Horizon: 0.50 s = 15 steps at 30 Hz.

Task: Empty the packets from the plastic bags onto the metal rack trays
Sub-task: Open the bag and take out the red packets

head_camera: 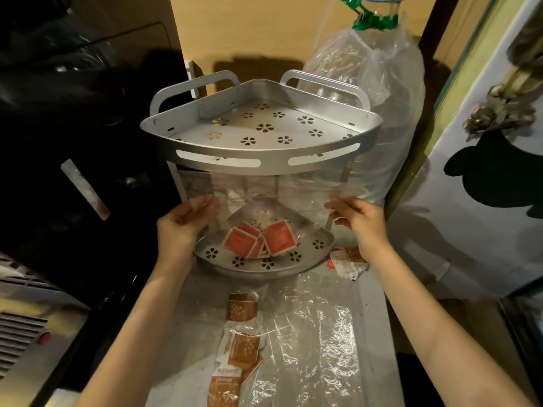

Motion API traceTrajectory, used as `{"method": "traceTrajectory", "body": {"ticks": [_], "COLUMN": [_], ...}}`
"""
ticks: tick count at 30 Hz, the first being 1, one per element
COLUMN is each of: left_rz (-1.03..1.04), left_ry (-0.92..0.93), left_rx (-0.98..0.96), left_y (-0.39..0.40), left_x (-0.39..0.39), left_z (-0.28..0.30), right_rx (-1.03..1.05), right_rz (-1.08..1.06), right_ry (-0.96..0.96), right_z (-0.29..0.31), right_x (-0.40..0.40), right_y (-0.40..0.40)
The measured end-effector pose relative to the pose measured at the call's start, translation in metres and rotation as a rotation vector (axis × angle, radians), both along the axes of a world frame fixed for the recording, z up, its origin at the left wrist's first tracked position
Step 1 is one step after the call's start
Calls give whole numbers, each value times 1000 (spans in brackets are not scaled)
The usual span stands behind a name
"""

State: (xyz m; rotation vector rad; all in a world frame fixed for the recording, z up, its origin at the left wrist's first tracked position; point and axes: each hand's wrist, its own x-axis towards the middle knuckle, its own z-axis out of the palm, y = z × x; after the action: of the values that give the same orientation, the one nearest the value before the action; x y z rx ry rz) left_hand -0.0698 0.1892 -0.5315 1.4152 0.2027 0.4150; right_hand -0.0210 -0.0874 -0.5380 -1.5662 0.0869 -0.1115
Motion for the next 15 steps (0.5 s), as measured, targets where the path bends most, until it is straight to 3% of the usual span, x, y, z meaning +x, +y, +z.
{"method": "traceTrajectory", "body": {"ticks": [6,15], "left_rz": [-38,-21], "left_ry": [69,242], "left_rx": [152,398], "left_y": [0,2], "left_x": [-3,13], "left_z": [-15,-41], "right_rx": [-28,29], "right_rz": [35,128], "right_ry": [63,384], "right_z": [-3,-20], "right_x": [-4,1], "right_y": [0,9]}}
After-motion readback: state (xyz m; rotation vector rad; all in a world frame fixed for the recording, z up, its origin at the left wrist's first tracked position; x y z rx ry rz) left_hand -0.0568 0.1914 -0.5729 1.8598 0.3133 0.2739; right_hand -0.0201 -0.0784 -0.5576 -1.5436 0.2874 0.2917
